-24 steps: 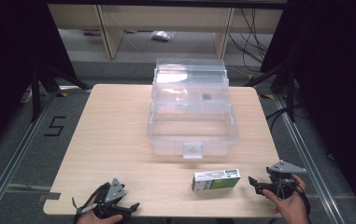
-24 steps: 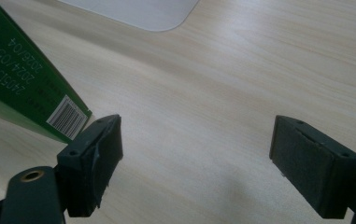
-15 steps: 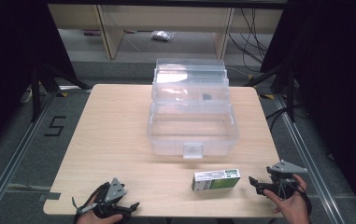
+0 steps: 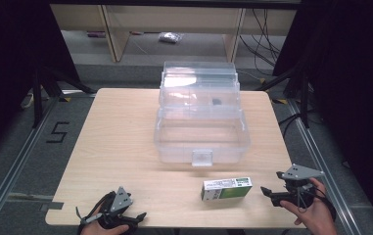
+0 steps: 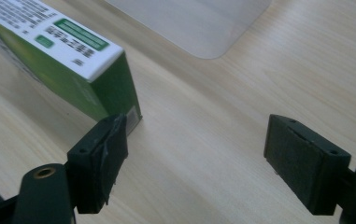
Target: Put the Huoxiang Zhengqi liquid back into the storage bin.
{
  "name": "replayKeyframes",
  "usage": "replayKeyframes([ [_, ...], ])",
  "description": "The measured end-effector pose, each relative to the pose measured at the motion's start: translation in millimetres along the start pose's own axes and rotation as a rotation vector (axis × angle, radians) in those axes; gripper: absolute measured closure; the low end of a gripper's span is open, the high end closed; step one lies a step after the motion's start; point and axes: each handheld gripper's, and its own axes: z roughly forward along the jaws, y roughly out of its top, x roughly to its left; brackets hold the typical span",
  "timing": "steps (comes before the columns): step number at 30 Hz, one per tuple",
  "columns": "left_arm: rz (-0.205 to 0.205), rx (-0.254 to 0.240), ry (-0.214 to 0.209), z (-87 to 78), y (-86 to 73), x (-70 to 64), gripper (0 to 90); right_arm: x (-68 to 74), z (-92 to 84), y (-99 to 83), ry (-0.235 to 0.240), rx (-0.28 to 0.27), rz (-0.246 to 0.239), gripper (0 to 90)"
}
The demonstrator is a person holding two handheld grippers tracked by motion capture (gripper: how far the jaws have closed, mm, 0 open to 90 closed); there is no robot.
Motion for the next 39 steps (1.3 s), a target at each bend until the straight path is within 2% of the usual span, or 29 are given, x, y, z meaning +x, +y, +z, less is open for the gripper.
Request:
replayKeyframes([
  [2, -0.006, 0.001, -0.007, -0.1, -0.2, 0.3, 17.2, 3.0, -1.9, 3.7, -0.002, -0.005, -0.016, 21.1],
  [3, 0.028, 0.028, -0.008, -2.1, 0.1, 2.0, 17.1, 7.1, -5.4, 9.3, 0.005, -0.007, -0.027, 20.9],
  [4, 0.028, 0.028, -0.008, -2.1, 0.1, 2.0, 17.2, 7.1, -5.4, 9.3, 0.005, -0.007, -0.027, 20.9],
  [5, 0.015, 0.014, -0.001, -1.0, -0.1, 0.9, 17.1, 9.0, -8.8, 14.2, 0.003, -0.024, -0.066, 20.0],
  [6, -0.007, -0.005, 0.001, 0.1, -0.3, -0.7, 17.1, 9.0, -8.8, 14.2, 0.003, -0.024, -0.066, 20.0],
  [7, 0.025, 0.022, -0.001, -1.5, 0.0, 1.4, 17.1, 12.7, -12.8, 18.7, 0.01, -0.032, -0.081, 19.9],
  [8, 0.025, 0.022, -0.001, -1.5, 0.0, 1.4, 17.1, 13.6, -13.9, 21.0, 0.019, -0.039, -0.101, 19.9],
  [9, -0.012, -0.01, -0.003, 0.7, -0.5, -0.4, 17.2, 15.6, -15.5, 23.2, 0.022, -0.035, -0.102, 19.9],
  [10, -0.012, -0.01, -0.003, 0.7, -0.5, -0.4, 17.2, 15.6, -15.5, 23.2, 0.022, -0.035, -0.102, 19.9],
  [11, 0.028, 0.03, -0.011, -1.4, -0.1, 2.1, 17.2, 20.5, -17.6, 27.4, 0.03, -0.02, -0.091, 19.8],
  [13, 0.022, 0.024, -0.01, -1.4, 0.0, 2.0, 17.1, 20.5, -17.3, 32.4, 0.03, -0.024, -0.137, 20.3],
  [18, 0.021, 0.025, -0.012, -1.4, -0.3, 2.0, 17.1, 27.2, -17.5, 40.1, 0.043, -0.003, -0.143, 20.4],
  [21, 0.024, 0.024, -0.012, -1.5, 0.0, 1.5, 17.2, 32.5, -15.4, 49.3, 0.072, -0.009, -0.192, 20.2],
  [24, 0.028, 0.027, -0.011, -1.0, -0.1, 2.3, 17.1, 35.3, -15.1, 55.0, 0.084, 0.004, -0.217, 20.2],
  [26, 0.025, 0.027, -0.011, -1.3, -0.1, 2.0, 17.1, 38.2, -14.1, 61.5, 0.091, 0.031, -0.24, 20.9],
  [27, 0.026, 0.028, -0.012, -1.5, 0.0, 2.0, 17.1, 41.2, -12.0, 68.1, 0.1, 0.039, -0.271, 20.5],
  [28, 0.027, 0.031, -0.014, -1.7, 0.1, 2.2, 17.1, 41.2, -12.0, 68.1, 0.1, 0.039, -0.271, 20.5],
  [29, 0.027, 0.027, -0.006, -1.5, 0.0, 2.8, 17.1, 44.2, -8.6, 74.3, 0.113, 0.04, -0.3, 20.4],
  [30, 0.027, 0.027, -0.006, -1.5, 0.0, 2.8, 17.1, 44.2, -8.6, 74.3, 0.113, 0.04, -0.3, 20.4],
  [33, 0.028, 0.027, -0.014, -1.4, -0.2, 2.1, 17.1, 48.4, -1.5, 85.8, 0.142, 0.063, -0.342, 20.2],
  [38, 0.026, 0.025, -0.012, -1.7, -0.1, 2.2, 17.2, 53.7, 7.3, 93.0, 0.16, 0.091, -0.372, 20.0],
  [39, 0.027, 0.027, -0.013, -1.7, -0.2, 2.3, 17.2, 53.8, 8.5, 94.6, 0.161, 0.099, -0.394, 20.0],
])
